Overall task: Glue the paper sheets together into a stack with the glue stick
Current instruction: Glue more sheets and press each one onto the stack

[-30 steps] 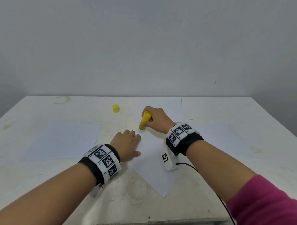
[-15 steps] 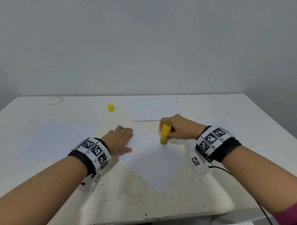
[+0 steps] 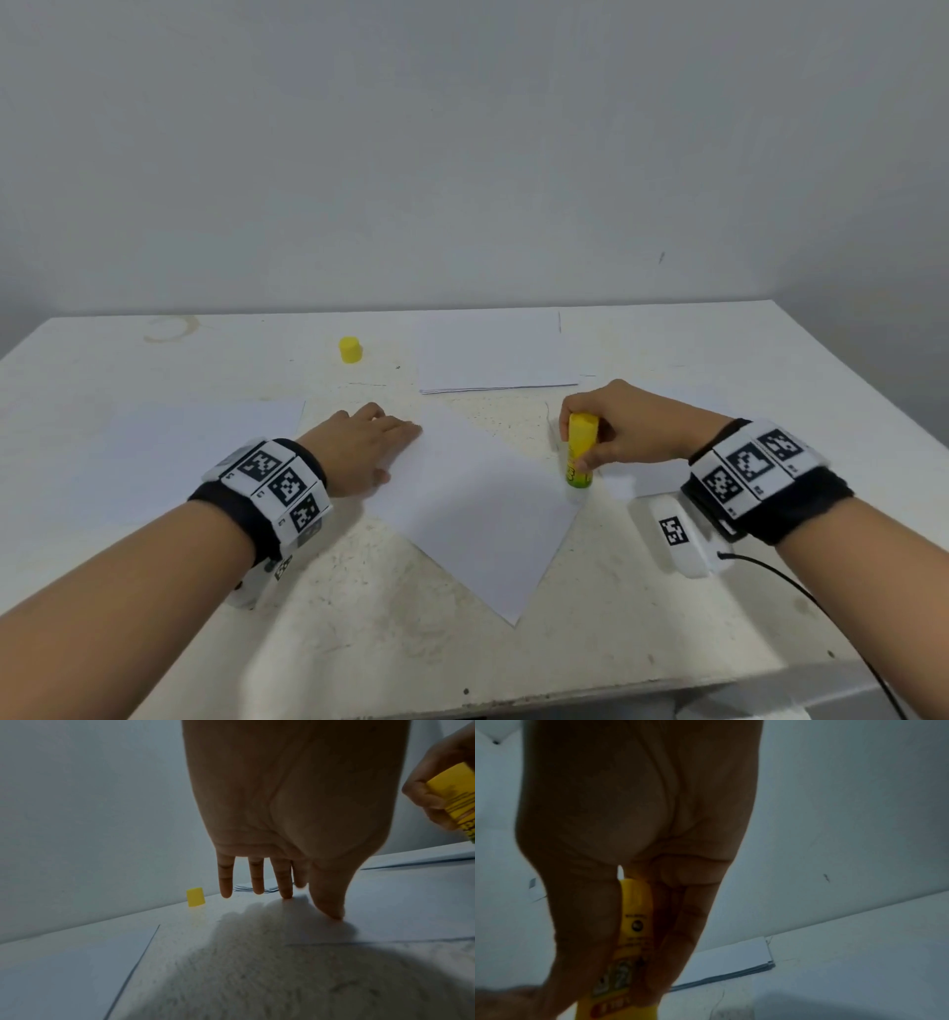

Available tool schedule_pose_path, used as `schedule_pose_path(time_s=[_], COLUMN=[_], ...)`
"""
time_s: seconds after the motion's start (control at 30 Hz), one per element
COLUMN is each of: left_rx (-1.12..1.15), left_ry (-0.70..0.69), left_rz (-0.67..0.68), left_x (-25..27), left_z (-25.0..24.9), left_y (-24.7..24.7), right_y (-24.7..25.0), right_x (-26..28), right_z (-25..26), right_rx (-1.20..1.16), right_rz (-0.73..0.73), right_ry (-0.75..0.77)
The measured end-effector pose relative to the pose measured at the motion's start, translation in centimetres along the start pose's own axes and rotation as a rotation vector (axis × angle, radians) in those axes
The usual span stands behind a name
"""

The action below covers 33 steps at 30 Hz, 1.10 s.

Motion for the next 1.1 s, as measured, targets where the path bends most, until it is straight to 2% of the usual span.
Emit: schedule_pose_path(time_s=[0.1, 0.23, 0.33, 0.4, 0.47, 0.53, 0.6, 0.77, 0.93, 1.1], left_rx=[0.014, 0.059, 0.085, 0.07, 0.073, 0.105, 0.162, 0.422, 0.38, 0.426], left_ry=[-0.004, -0.034, -0.034, -0.013, 0.018, 0.047, 0.068, 0.049, 0.005, -0.016], left_rz=[0.022, 0.03, 0.055, -0.014, -0.073, -0.063, -0.001, 0.16, 0.252, 0.237], left_x=[0.2, 0.6, 1.0, 1.1, 1.2, 1.2, 1.1, 0.9, 0.1, -0.3], left_z=[0.3, 0.6, 0.6, 0.5, 0.4, 0.4, 0.5, 1.1, 1.2, 1.4], left_y=[-0.4, -1.4, -1.9, -1.8, -1.8, -2.0, -2.5, -3.7, -4.0, -4.3], right_y=[1.5, 3.0, 2.8, 2.5, 2.0, 1.5, 1.1, 1.3, 1.6, 1.1], right_x=[0.3, -0.4, -2.4, -4.2, -6.3, -8.3, -10.4, -15.2, -19.5, -22.5], right_z=[-0.5, -0.3, 0.5, 1.3, 2.1, 3.1, 4.3, 7.6, 10.8, 12.6], right_rx=[-0.283, -0.918, -1.339, -1.531, -1.611, -1.543, -1.431, -1.06, -0.513, -0.411], right_rz=[-0.156, -0.47, -0.509, -0.484, -0.392, -0.296, -0.259, -0.341, -0.366, -0.347], right_ry=[0.069, 0.249, 0.352, 0.321, 0.26, 0.236, 0.234, 0.111, 0.014, 0.034])
Point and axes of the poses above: each hand's wrist, its own x-axis away from the middle knuckle, its own y-axis out of the back of the hand, z = x × y, the point moved 2 cm from there along -x, towards the middle knuckle, and after that the axes turned 13 degrees about z, right-handed, at the moved point
